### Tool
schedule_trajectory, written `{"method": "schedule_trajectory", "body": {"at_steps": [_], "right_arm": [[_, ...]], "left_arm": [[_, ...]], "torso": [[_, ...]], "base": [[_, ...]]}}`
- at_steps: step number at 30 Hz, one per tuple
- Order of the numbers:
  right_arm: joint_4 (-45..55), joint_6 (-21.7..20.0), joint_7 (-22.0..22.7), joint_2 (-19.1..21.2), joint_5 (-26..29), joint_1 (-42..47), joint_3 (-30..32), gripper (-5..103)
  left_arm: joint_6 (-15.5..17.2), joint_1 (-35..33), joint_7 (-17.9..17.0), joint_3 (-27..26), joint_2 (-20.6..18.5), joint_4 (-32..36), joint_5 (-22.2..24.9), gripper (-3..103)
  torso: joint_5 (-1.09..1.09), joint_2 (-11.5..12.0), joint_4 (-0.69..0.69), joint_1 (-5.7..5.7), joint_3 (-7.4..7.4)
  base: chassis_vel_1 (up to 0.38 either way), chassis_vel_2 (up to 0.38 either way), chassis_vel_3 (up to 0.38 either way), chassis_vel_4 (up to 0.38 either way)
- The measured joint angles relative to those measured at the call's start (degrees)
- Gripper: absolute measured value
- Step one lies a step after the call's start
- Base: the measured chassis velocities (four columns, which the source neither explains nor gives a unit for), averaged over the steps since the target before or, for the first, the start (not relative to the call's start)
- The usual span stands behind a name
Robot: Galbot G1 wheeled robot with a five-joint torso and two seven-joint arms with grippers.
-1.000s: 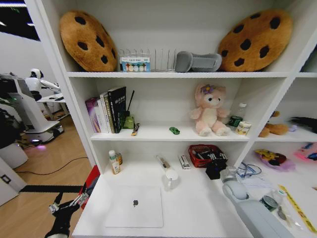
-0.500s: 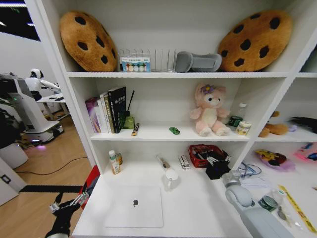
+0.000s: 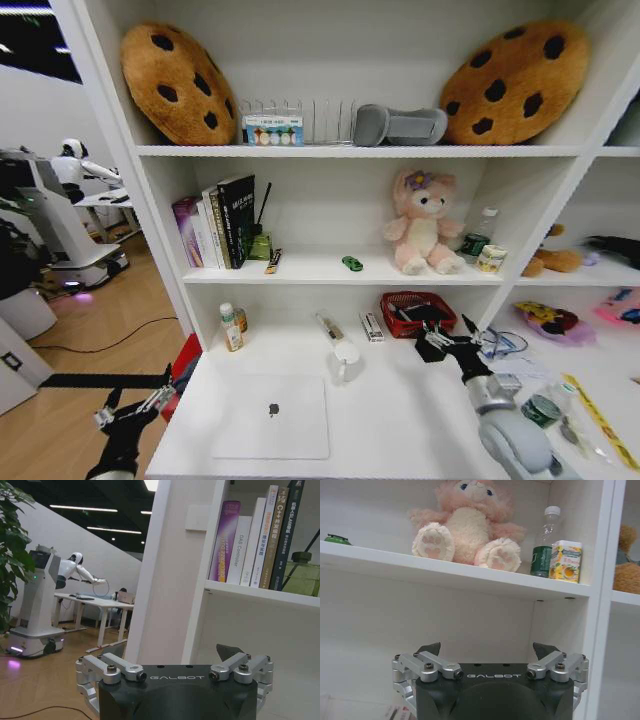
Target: Organize the objects on the table.
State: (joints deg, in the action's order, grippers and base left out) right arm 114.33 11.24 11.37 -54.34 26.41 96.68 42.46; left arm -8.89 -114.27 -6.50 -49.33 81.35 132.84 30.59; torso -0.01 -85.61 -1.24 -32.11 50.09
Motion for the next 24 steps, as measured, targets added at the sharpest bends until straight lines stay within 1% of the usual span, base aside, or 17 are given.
{"method": "schedule_trajectory", "body": {"at_steps": [1,2,4,6,8,9,11,12,13,14,16,20,24], "right_arm": [[0.32,1.43,-0.62,-0.9,-0.74,2.36,1.37,100],[0.67,1.97,-0.88,-1.69,-0.78,3.95,2.13,100],[1.11,2.21,-1.0,-2.37,-0.58,5.22,2.6,100],[2.93,2.88,-1.83,-4.75,-1.44,8.86,4.1,100],[3.08,2.97,-1.9,-4.94,-1.63,9.12,4.18,100],[4.09,3.55,-2.26,-6.26,-3.0,10.79,4.65,100],[4.35,3.68,-2.34,-6.56,-3.31,11.15,4.74,100],[6.71,4.53,-2.8,-9.83,-5.45,14.35,5.45,100],[7.25,4.72,-2.83,-10.84,-6.06,15.23,5.7,100],[7.25,4.72,-2.83,-10.84,-6.06,15.23,5.7,100],[8.78,5.54,-2.84,-13.65,-7.5,17.85,6.91,100],[8.94,6.2,-2.83,-14.14,-7.57,18.76,7.78,100],[7.5,6.37,-2.81,-14.25,-7.2,16.62,7.87,100]], "left_arm": [[-0.01,0.07,0.01,-0.13,0.67,0.0,0.02,100],[-0.04,0.08,0.02,-0.2,1.13,0.0,0.03,100],[-0.14,0.07,0.11,-0.27,1.53,0.02,0.03,100],[-0.5,-0.09,0.54,-0.47,2.29,0.06,0.03,100],[-0.52,-0.1,0.57,-0.48,2.33,0.06,0.03,100],[-0.65,-0.11,0.66,-0.55,2.51,0.06,0.02,100],[-0.68,-0.11,0.69,-0.55,2.55,0.07,0.01,100],[-0.69,0.09,0.74,-0.59,2.84,0.06,-0.06,100],[-0.7,0.19,0.74,-0.61,2.89,0.05,-0.11,100],[-0.7,0.19,0.74,-0.61,2.89,0.05,-0.11,100],[-0.69,0.29,0.72,-0.63,3.2,0.09,-0.21,100],[-0.68,0.21,0.72,-0.35,3.33,0.08,-0.61,100],[-0.64,0.28,0.73,0.27,3.35,0.05,-1.22,100]], "torso": [[0.0,0.0,0.0,0.0,0.0],[0.01,0.0,0.01,0.0,0.0],[0.02,0.0,0.01,0.0,0.0],[0.0,0.0,0.03,0.0,0.0],[0.0,0.0,0.02,0.0,0.0],[0.01,0.0,0.02,0.0,0.0],[0.01,0.0,0.01,0.0,0.0],[0.0,0.0,0.0,0.0,0.0],[0.01,0.0,0.01,0.0,0.0],[0.01,0.0,0.01,0.0,0.0],[0.0,0.0,-0.01,0.0,0.0],[0.0,0.01,0.01,0.0,0.0],[0.01,0.01,0.03,-0.01,0.01]], "base": [[0.0,0.0,0.0,0.0],[0.0,0.0,0.0,0.0],[0.0,0.0,0.0,0.0],[0.0,0.0,0.0,0.0],[0.0,0.0,0.0,0.0],[0.0,0.0,0.0,0.0],[0.0,0.0,0.0,0.0],[0.0,0.0,0.0,0.0],[0.0,0.0,0.0,0.0],[0.0,0.0,0.0,0.0],[0.0,0.0,0.0,0.0],[0.0,0.0,0.0,0.0],[0.0,0.0,0.0,0.0]]}}
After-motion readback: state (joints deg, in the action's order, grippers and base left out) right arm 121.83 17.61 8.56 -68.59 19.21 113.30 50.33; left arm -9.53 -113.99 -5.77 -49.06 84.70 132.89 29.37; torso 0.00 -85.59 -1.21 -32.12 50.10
